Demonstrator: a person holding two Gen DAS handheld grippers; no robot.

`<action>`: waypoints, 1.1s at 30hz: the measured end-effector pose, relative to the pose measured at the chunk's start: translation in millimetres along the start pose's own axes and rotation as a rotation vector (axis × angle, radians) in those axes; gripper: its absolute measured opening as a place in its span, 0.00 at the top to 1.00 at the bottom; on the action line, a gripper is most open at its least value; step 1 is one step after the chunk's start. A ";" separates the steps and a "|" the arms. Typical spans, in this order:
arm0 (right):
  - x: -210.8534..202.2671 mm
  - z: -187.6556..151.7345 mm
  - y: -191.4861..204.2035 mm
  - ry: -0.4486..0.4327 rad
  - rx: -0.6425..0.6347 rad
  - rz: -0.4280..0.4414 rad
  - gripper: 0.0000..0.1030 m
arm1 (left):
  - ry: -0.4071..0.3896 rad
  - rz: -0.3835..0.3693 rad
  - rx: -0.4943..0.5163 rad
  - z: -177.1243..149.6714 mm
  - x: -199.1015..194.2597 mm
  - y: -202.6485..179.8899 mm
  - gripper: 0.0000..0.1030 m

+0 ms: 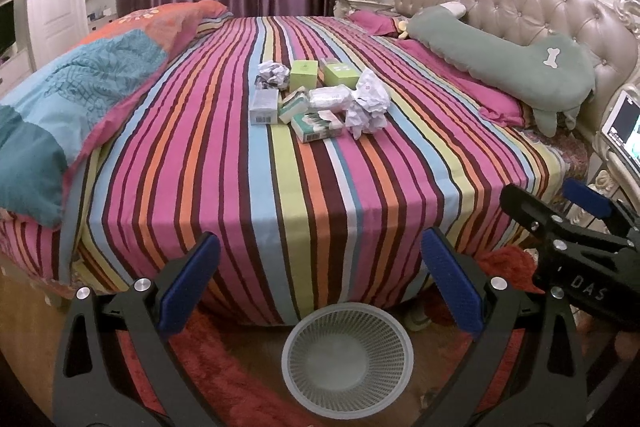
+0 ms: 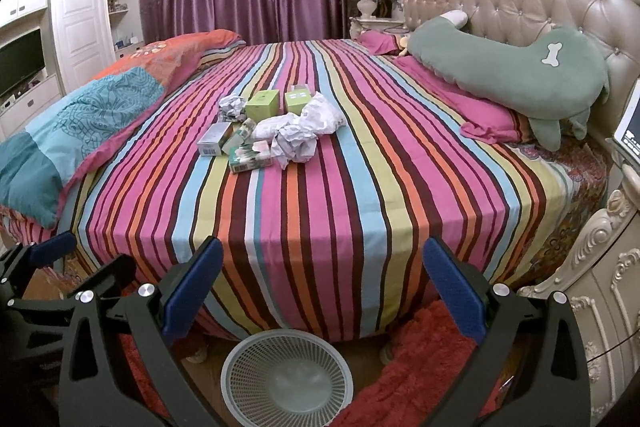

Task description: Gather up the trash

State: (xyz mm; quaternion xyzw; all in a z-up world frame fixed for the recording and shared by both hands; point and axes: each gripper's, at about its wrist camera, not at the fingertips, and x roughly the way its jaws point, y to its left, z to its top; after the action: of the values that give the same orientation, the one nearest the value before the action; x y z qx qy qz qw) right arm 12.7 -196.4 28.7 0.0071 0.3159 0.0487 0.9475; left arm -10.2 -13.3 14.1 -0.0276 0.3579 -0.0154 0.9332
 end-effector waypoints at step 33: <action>-1.7 -1.7 -1.1 -0.031 -0.003 -0.020 0.07 | -0.011 0.006 -0.028 2.6 -6.3 6.8 0.06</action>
State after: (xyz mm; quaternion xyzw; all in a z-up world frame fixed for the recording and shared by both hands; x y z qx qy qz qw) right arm 10.4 -197.7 28.3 0.0032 0.3011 0.0396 0.9528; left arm -13.1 -6.2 19.8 -0.0399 0.3529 -0.0075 0.9348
